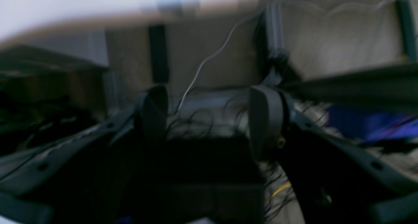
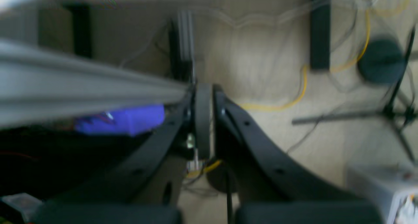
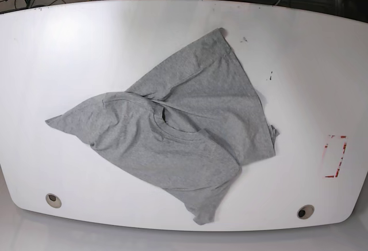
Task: Fold the T-shirt properly
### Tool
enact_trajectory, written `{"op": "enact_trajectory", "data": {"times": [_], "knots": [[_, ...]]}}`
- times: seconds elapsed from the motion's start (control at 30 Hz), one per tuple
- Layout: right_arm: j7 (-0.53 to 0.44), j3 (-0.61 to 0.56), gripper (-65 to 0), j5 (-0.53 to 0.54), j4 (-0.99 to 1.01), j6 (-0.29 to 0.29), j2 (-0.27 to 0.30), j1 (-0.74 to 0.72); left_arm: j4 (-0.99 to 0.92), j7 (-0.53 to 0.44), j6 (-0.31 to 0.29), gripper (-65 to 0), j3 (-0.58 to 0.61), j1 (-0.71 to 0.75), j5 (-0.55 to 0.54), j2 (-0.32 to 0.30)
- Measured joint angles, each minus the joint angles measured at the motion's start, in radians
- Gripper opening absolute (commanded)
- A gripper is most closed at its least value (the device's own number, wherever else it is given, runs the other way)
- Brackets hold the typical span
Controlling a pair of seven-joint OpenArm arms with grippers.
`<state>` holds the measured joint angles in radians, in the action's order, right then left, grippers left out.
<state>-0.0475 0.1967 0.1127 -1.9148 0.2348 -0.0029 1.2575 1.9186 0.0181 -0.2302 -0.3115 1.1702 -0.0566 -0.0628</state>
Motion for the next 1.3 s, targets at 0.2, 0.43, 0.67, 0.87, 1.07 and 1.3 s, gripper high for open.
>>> {"op": "enact_trajectory", "data": {"times": [0.2,0.43,0.67,0.87,1.07,1.3], "knots": [[0.004,0.000,-64.0,0.000,-0.057,0.000,0.000,-0.006,0.032,0.007,0.012,-30.0,-0.040,-0.002,-0.097,-0.014],[0.008,0.069,-63.7,-0.002,-0.065,0.006,-0.002,-0.096,0.052,0.003,0.006,-30.0,-0.028,-0.062,-0.160,-0.055],[0.009,0.100,-63.6,-0.003,-0.068,0.008,0.005,-0.184,0.053,0.011,0.002,-27.6,0.012,-0.116,-0.163,-0.053],[0.092,0.103,-60.7,-0.004,-0.068,0.013,0.037,-0.306,0.053,0.011,0.016,-17.4,0.023,-0.163,-0.161,-0.052],[0.192,0.108,-41.9,-0.005,-0.067,0.008,0.102,-0.437,0.055,0.010,0.002,-19.6,0.080,-0.179,-0.162,-0.048],[0.216,0.097,-26.3,-0.004,-0.066,0.017,0.138,-0.592,0.050,0.015,0.016,-19.6,0.146,-0.238,-0.162,-0.053]]}}
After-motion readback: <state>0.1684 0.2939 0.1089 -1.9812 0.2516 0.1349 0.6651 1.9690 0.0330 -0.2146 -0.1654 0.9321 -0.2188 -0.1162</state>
